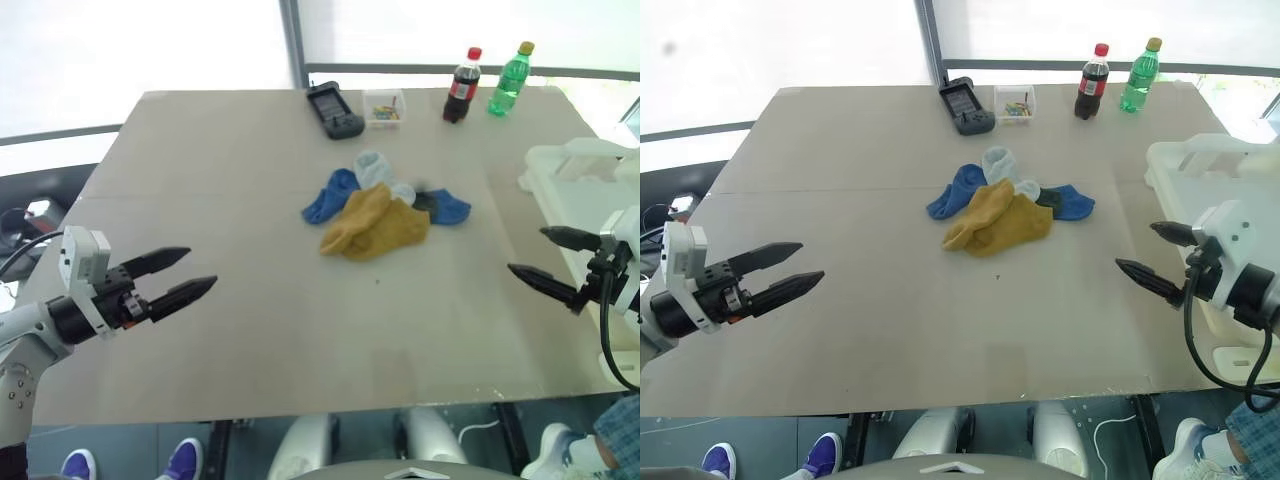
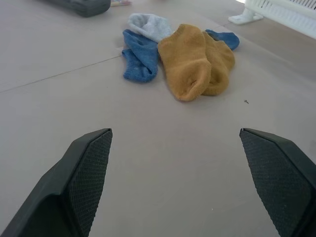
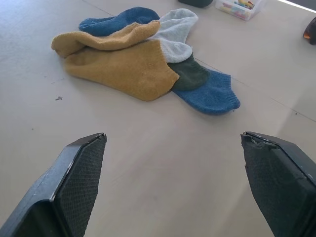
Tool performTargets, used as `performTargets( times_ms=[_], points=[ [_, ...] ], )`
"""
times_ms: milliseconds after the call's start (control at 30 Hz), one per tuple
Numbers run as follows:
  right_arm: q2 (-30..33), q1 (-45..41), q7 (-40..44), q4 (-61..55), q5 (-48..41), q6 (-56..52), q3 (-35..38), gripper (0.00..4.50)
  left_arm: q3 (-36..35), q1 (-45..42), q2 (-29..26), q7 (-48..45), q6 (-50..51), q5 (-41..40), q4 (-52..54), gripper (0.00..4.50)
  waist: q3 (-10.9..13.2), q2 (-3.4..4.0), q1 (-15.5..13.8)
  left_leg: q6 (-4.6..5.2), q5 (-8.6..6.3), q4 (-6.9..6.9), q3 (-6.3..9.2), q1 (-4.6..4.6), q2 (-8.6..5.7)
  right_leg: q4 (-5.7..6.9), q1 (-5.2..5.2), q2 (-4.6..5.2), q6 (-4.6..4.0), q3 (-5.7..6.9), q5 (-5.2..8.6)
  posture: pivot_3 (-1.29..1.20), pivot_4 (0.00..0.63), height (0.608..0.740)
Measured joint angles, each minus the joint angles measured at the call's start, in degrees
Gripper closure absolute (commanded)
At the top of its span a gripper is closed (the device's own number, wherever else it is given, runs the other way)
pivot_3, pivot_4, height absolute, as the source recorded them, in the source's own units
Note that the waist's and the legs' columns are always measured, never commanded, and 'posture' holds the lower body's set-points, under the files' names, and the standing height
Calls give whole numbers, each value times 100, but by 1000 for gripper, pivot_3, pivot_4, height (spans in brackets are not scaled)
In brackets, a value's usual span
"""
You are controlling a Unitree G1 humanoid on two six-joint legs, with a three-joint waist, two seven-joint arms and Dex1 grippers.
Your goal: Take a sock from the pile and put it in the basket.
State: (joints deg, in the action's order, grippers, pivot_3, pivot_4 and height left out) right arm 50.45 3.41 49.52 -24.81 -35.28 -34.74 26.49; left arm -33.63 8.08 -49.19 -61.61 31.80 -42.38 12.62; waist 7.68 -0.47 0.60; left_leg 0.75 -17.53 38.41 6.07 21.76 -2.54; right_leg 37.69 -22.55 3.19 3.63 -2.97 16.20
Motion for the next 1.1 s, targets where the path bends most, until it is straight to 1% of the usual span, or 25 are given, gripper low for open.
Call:
performTargets(
  times_ms=[367,767,900,1033,1100],
  points=[
    [-54,-154,-250,-206,-121,-126,-116,0,58,-330,2,60,67,-42,-59,117,0,0,1,-6,3,0,-1,2,0,-2,-2,0,0,1,0,0,150,740],
    [-126,-207,-271,-231,-194,-124,-189,0,251,-536,75,245,284,-160,42,117,0,0,1,-6,4,0,-1,1,0,0,-2,0,0,1,0,0,150,740],
    [-140,-207,-260,-230,-194,-117,-226,0,339,-570,160,499,285,-140,198,117,0,0,2,-7,4,0,-1,1,0,1,-2,-1,0,0,0,0,150,740],
    [-175,-213,-263,-230,-197,-114,-313,0,580,-575,293,1101,211,242,489,117,0,-1,-1,-8,5,1,-1,1,0,3,-2,-1,0,-2,0,0,150,740],
    [-200,-226,-267,-230,-205,-114,-320,0,715,-575,314,1294,228,306,682,117,0,-1,-2,-8,5,1,-1,1,0,3,-2,0,0,-3,0,0,150,740]
  ],
)
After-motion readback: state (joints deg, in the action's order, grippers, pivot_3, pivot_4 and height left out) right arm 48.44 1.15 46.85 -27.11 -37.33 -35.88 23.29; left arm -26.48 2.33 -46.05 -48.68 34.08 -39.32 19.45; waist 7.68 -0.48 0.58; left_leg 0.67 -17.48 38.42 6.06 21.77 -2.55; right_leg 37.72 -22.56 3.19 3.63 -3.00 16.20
